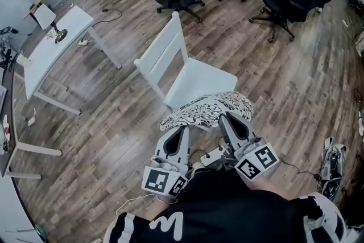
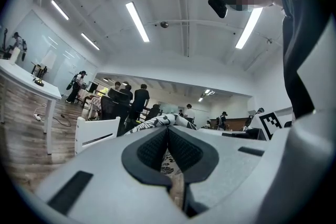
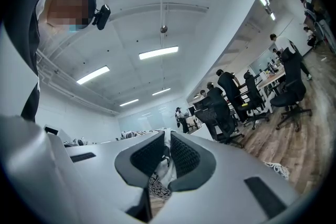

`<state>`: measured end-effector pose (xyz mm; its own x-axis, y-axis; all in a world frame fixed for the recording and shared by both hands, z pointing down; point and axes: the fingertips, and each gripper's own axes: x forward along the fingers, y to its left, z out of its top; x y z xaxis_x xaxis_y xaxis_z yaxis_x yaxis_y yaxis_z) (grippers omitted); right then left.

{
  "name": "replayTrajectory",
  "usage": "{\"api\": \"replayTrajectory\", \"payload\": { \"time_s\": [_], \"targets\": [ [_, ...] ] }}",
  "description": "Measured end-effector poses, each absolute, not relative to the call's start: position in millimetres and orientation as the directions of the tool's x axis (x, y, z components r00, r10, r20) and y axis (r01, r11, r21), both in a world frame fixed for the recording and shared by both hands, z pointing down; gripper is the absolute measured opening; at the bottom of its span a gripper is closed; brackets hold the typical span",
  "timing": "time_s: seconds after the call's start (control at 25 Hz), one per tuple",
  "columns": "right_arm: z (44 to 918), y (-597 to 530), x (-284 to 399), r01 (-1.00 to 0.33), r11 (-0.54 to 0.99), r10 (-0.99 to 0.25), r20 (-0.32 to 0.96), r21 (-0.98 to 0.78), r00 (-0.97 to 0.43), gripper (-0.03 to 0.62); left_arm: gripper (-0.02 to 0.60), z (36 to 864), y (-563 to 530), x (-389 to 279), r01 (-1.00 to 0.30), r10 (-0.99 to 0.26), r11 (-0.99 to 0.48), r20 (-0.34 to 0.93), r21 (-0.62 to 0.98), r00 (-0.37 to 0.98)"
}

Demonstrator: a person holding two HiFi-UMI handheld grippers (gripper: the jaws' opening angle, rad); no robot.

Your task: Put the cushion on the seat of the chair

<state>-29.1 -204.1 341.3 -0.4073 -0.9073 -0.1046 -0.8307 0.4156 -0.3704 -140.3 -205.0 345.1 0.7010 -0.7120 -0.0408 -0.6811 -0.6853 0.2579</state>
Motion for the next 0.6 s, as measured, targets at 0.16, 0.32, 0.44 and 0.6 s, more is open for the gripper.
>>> {"api": "replayTrajectory", "payload": {
  "time_s": [0.16, 0.32, 0.44, 0.6],
  "targets": [
    [343.7, -207.2, -20.8, -0.830, 0.415, -0.907, -0.095, -0.373, -0.410, 0.040, 0.006, 347.6, -210.0, -132.2, -0.683, -0.714, -0.681, -0.034, 0.264, 0.699],
    [349.7, -220.3, -12.0, -0.818, 0.434, -0.895, -0.080, -0.377, -0.438, 0.040, 0.006, 353.1, -213.8, -126.9, -0.706, -0.738, -0.652, -0.019, 0.276, 0.675],
    [353.7, -231.1, -4.9, -0.806, 0.455, -0.882, -0.063, -0.378, -0.468, 0.040, 0.006, 354.5, -218.7, -122.9, -0.731, -0.765, -0.619, -0.010, 0.289, 0.644],
    [362.3, -246.0, 0.8, -0.783, 0.484, -0.857, -0.033, -0.390, -0.514, 0.040, 0.006, 359.5, -226.8, -120.7, -0.762, -0.801, -0.568, 0.002, 0.310, 0.598]
  ]
}}
